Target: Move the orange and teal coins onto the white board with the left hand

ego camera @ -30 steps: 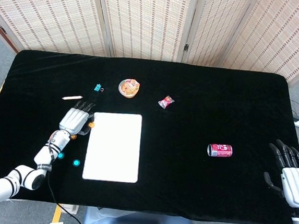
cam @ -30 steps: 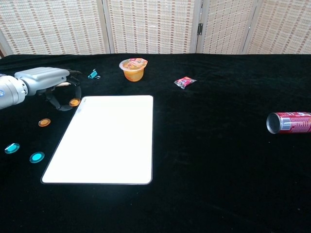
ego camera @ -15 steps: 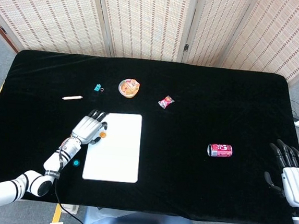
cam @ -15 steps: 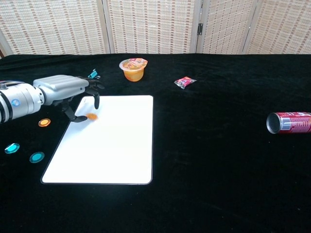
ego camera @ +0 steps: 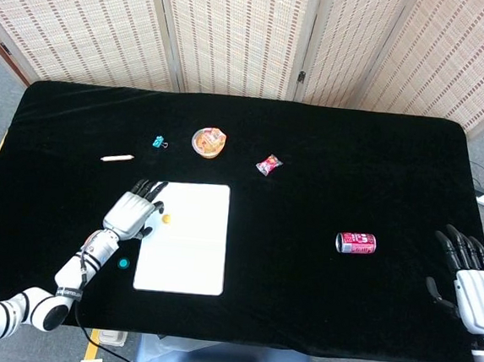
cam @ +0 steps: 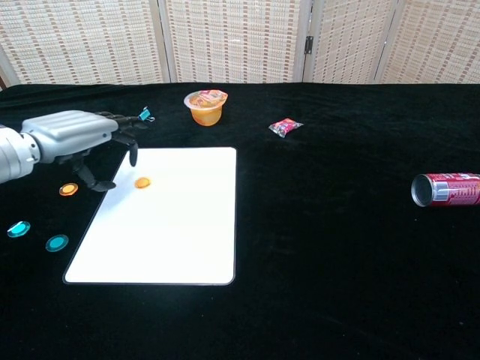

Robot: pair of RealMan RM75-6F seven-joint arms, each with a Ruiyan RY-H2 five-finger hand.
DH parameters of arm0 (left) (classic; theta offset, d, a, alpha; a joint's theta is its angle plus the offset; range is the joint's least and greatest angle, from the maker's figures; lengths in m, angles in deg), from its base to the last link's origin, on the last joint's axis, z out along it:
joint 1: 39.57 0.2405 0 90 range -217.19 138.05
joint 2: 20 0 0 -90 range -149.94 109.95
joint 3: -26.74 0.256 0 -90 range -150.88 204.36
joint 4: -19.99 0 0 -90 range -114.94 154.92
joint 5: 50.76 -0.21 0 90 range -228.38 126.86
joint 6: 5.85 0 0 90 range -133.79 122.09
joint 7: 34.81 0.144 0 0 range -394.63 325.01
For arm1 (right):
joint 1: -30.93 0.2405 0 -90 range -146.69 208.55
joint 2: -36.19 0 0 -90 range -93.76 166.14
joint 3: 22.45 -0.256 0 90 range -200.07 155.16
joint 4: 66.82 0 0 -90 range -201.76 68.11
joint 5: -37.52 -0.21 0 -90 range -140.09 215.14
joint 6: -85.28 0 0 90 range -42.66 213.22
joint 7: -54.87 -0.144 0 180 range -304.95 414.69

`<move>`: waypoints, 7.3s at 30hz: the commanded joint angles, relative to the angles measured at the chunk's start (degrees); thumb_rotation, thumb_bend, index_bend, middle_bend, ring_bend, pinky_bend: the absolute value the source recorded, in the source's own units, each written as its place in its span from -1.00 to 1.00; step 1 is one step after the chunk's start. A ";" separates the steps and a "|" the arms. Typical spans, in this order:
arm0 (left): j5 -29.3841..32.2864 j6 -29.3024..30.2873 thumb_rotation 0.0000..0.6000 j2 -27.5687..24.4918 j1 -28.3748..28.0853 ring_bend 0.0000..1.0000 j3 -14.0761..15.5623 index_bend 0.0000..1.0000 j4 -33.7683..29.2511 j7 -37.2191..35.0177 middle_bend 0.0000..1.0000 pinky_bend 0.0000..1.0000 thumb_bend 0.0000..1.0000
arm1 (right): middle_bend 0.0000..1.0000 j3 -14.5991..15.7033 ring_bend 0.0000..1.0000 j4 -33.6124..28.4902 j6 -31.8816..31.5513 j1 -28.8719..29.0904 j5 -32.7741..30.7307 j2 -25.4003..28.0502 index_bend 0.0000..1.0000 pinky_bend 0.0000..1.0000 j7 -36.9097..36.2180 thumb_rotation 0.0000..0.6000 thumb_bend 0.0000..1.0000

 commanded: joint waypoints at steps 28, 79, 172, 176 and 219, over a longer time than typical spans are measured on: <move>1.02 -0.95 1.00 3.51 4.40 -1.00 1.50 -0.10 12.94 -5.89 -0.90 -1.00 -0.29 | -0.98 0.13 -1.00 -0.70 -0.16 0.23 0.53 0.09 -1.00 -1.00 0.65 1.00 -0.08; 4.43 -7.66 1.00 3.79 -4.26 -1.00 -4.49 0.01 4.89 -2.08 -0.90 -1.00 -0.19 | -0.98 -0.15 -1.00 -0.72 -0.50 -0.36 -0.52 0.56 -1.00 -1.00 0.43 1.00 -0.08; -8.91 11.09 1.00 -4.13 16.03 -1.00 9.51 -0.16 4.20 -11.55 -0.90 -1.00 -0.19 | -0.98 0.01 -1.00 -3.34 -1.75 0.25 2.53 1.04 -1.00 -1.00 2.27 1.00 -0.08; -9.01 10.43 1.00 -3.73 16.19 -1.00 9.28 -0.15 4.97 -11.56 -0.90 -1.00 -0.19 | -0.98 0.04 -1.00 -3.32 -1.93 0.16 2.55 1.03 -1.00 -1.00 2.28 1.00 -0.08; -10.52 8.18 1.00 -2.47 16.57 -1.00 7.15 -0.03 5.64 -12.35 -0.90 -1.00 -0.19 | -0.98 0.10 -1.00 -3.70 -2.53 -0.35 2.27 1.32 -1.00 -1.00 2.62 1.00 -0.08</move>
